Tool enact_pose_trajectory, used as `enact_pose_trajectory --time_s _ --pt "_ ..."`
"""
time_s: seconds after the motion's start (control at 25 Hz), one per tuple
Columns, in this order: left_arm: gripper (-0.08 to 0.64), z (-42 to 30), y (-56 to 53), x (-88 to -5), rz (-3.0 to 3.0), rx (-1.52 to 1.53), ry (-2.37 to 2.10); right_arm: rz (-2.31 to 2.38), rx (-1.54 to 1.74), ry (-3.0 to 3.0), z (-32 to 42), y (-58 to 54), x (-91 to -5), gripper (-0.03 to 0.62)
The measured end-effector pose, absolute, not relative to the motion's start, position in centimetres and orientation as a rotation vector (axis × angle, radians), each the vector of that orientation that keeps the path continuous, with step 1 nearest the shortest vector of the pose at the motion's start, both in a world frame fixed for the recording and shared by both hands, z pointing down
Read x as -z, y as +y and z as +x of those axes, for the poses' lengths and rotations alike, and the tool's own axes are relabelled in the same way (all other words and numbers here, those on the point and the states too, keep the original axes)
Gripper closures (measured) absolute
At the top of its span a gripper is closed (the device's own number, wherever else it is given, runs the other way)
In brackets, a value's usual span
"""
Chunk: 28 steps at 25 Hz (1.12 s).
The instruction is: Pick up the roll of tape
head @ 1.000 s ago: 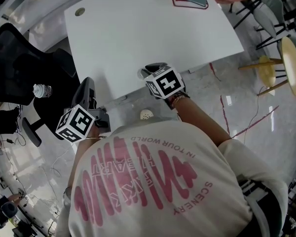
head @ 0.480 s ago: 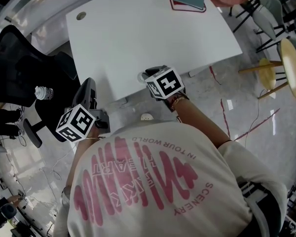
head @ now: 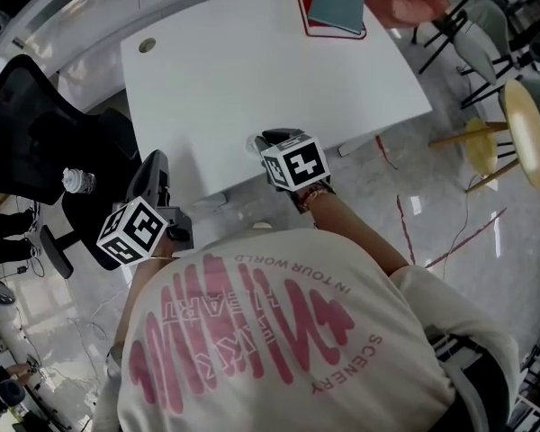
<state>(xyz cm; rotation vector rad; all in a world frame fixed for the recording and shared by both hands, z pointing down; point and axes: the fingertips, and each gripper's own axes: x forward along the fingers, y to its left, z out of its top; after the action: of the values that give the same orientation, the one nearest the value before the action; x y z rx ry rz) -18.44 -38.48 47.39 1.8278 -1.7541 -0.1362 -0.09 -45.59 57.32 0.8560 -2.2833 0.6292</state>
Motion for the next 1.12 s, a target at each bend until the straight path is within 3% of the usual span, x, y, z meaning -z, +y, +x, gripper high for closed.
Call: enact_pose_trajectory --time_s 1.12 --pt "0.535 -14.7 -45.6 -40.5 2.085 0.237 -1.609 1.242 -0.63 -2.483 1.8 -50.5 -44.5 0.526"
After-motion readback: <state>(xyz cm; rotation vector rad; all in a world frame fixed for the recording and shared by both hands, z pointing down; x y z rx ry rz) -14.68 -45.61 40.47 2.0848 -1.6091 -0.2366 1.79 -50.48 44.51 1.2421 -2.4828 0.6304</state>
